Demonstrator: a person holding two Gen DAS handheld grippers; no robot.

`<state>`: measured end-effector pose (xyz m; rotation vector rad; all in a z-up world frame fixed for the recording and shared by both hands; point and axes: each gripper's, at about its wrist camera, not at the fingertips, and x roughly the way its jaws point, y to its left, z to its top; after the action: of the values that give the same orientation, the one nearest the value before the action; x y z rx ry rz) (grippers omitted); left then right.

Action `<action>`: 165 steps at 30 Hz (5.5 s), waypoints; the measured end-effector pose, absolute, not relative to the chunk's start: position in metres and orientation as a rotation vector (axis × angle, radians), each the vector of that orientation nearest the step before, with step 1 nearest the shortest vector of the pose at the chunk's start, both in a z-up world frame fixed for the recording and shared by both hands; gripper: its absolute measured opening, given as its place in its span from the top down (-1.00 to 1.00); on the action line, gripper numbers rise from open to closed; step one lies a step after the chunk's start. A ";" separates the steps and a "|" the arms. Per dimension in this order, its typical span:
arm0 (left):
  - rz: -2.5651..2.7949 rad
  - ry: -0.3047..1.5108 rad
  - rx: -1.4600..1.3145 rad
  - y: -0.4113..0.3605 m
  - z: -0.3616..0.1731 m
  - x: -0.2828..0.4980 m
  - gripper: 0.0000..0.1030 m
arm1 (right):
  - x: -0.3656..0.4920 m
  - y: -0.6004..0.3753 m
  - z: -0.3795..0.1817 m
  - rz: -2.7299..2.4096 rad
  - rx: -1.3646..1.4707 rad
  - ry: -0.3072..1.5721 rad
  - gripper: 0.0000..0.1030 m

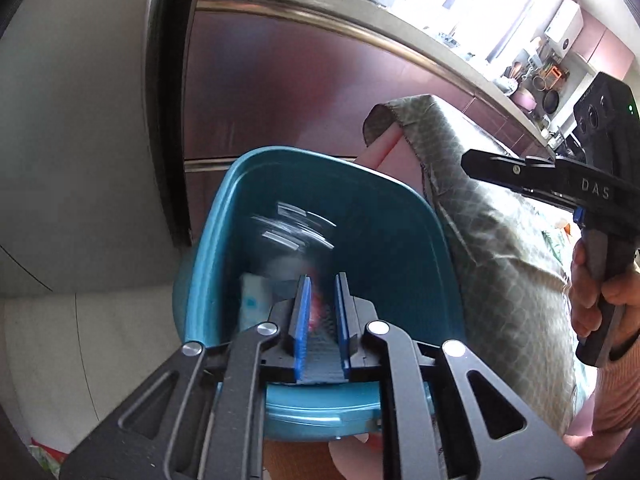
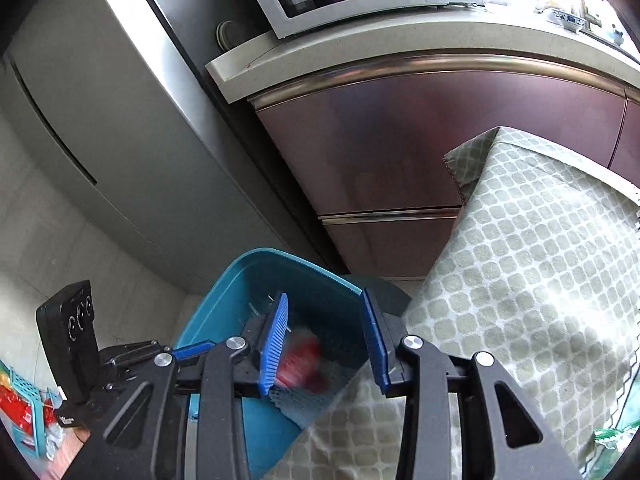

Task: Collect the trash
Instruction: 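Return both grippers to the table toward the crumpled white tissues, then lift the tissues and carry both grippers to the teal bin, then open both grippers over the teal bin to drop the tissues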

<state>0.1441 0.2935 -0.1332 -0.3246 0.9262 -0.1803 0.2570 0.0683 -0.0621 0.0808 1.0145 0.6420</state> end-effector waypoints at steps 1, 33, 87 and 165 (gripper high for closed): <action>-0.180 0.919 -0.318 0.291 -0.132 0.144 0.73 | 0.255 0.065 -0.060 0.644 0.079 1.009 0.30; -0.613 0.749 -0.079 0.050 -0.033 0.126 0.33 | 0.125 -0.229 0.001 0.333 0.268 0.748 0.01; -0.680 0.843 0.090 -0.151 -0.037 0.238 0.89 | 0.144 -0.362 -0.028 0.080 0.359 0.726 0.90; -0.168 0.819 -0.278 0.238 -0.092 0.122 0.68 | 0.198 0.071 -0.060 0.797 0.020 0.996 0.62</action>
<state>0.1223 0.2384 -0.0920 -0.2775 0.8188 -0.1678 0.1983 0.0709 -0.0602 0.0203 0.9956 0.7970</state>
